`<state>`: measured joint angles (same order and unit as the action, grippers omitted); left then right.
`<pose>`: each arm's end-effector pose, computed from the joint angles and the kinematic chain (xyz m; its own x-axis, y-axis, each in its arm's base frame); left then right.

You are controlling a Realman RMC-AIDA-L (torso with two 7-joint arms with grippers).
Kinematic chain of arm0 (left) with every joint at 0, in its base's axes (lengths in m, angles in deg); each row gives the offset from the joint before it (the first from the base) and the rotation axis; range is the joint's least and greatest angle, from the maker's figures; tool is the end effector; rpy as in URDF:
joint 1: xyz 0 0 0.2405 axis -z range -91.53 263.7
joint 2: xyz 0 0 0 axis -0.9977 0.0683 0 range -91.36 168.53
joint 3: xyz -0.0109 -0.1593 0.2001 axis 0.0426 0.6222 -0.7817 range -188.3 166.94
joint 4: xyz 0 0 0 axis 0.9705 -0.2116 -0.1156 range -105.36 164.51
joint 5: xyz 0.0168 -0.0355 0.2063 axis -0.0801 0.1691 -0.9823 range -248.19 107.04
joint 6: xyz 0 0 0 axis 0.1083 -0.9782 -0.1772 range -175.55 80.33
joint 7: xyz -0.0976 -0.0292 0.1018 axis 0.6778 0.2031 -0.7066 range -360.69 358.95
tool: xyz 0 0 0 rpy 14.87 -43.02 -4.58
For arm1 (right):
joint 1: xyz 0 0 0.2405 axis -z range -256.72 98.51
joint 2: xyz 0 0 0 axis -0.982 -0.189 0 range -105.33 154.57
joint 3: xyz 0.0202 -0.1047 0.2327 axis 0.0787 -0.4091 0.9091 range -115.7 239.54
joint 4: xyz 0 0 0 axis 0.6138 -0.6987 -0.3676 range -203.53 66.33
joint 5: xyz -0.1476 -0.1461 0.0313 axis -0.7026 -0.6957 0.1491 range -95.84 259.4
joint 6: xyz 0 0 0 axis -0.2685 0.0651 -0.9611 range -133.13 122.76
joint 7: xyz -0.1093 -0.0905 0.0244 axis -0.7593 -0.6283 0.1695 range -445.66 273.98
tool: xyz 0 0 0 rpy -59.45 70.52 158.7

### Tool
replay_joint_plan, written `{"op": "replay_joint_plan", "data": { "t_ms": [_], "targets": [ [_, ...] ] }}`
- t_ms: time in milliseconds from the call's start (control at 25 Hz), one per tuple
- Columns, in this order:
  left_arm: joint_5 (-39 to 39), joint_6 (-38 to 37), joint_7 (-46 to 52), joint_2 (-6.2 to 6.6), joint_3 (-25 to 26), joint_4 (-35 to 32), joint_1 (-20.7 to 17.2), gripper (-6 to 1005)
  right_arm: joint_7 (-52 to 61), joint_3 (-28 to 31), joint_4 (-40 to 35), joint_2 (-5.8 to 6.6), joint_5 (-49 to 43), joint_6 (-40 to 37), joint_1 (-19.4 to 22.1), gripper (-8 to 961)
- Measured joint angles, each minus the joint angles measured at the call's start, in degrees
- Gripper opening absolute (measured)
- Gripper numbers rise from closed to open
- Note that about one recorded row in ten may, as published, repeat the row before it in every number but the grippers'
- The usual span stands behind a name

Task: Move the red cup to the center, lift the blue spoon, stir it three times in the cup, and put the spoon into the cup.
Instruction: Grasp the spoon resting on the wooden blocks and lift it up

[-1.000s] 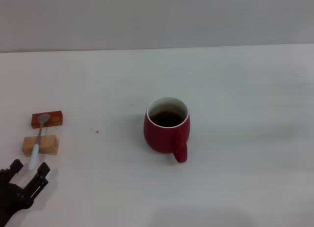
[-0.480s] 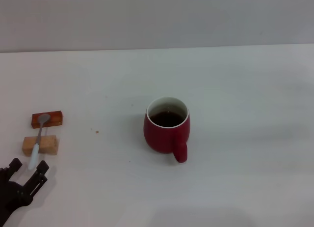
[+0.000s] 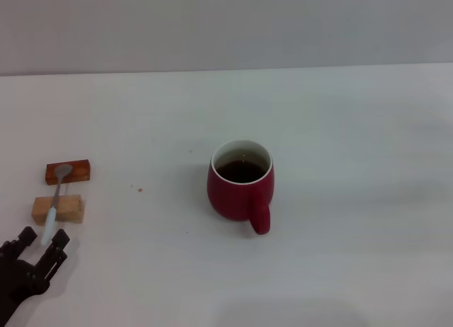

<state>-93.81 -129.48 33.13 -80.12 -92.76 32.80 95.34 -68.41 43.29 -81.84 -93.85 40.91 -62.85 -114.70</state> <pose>-0.3883 0.1894 -0.0311 0.4987 0.2287 0.8361 0.8598 -0.2530 -0.4436 0.3420 0.3986 0.1023 0.6594 0.1970 -0.7255 -0.7512 0.2100 -0.6258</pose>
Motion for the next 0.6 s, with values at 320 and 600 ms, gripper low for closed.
{"op": "replay_joint_plan", "data": {
  "t_ms": [320, 600],
  "targets": [
    [0.11, 0.63, 1.85, -0.04, 0.00, -0.03, 0.20, 489, -0.23, 0.00, 0.71, 0.13, 0.00, -0.35, -0.19, 442],
    [0.33, 0.67, 2.08, -0.03, 0.00, -0.06, 0.45, 384, -0.21, 0.00, 0.77, 0.17, 0.00, -0.35, -0.17, 443]
  ]
}}
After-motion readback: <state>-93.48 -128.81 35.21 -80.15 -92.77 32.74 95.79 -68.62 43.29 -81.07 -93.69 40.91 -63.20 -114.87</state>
